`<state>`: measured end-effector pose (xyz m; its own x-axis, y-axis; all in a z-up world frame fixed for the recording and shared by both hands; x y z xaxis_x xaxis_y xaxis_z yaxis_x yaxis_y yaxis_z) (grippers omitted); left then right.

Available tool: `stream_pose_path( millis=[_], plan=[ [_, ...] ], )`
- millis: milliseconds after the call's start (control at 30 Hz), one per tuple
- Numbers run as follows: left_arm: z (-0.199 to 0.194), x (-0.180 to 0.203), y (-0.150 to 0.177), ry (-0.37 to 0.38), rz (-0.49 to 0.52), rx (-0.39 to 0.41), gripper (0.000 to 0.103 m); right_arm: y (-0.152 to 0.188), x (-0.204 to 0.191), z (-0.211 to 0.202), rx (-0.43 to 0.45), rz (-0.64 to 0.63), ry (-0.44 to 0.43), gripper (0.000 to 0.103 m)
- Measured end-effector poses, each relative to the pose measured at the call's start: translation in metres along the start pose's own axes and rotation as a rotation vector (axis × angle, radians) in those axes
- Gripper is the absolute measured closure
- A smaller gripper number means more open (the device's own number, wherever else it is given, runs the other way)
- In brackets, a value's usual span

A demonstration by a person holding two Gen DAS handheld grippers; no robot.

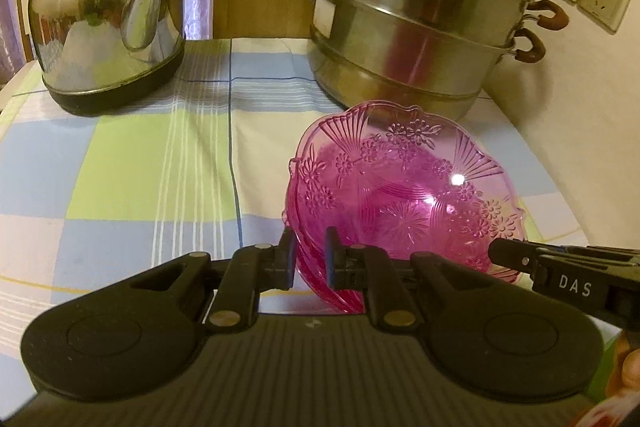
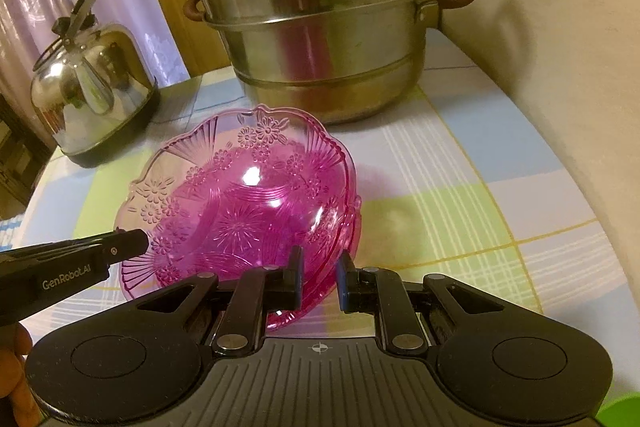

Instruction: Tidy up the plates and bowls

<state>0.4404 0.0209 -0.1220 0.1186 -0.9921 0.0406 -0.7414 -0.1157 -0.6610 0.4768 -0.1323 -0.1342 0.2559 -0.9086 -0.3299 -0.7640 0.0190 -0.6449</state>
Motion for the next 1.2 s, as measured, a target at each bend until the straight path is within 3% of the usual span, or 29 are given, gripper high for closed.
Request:
stream_pose_path(
  millis=[900, 967, 1000, 1033, 1200],
  plan=[
    [0.023, 0.005, 0.003, -0.022, 0.02, -0.03, 0.086, -0.002, 0.001, 0.022, -0.026, -0.059, 0.035, 0.085],
    [0.021, 0.005, 0.003, -0.029, 0.02, -0.02, 0.081, -0.003, 0.001, 0.023, -0.027, -0.067, 0.03, 0.073],
    [0.021, 0.004, 0.002, -0.031, 0.015, -0.018, 0.08, -0.003, 0.002, 0.023, -0.027, -0.07, 0.033, 0.05],
    [0.02, 0.003, 0.001, -0.031, 0.01, -0.014, 0.08, -0.003, 0.004, 0.022, -0.021, -0.063, 0.032, 0.036],
    [0.014, 0.001, -0.002, -0.029, -0.002, 0.004, 0.079, -0.008, 0.013, 0.016, 0.012, 0.014, 0.007, 0.036]
  ],
)
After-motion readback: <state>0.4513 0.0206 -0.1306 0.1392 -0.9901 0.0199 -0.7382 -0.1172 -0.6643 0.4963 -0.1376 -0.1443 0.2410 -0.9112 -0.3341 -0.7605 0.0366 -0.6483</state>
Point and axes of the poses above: each gripper's, at about its wrist camera, not at the fingertips, and z roughly the way its jaws point, x to its right, y to its underside, the point moved 6 cm from there along z, roughly the way its jaws point, and after that the axes turned 9 degrees about -y, right-handed, at the moved point
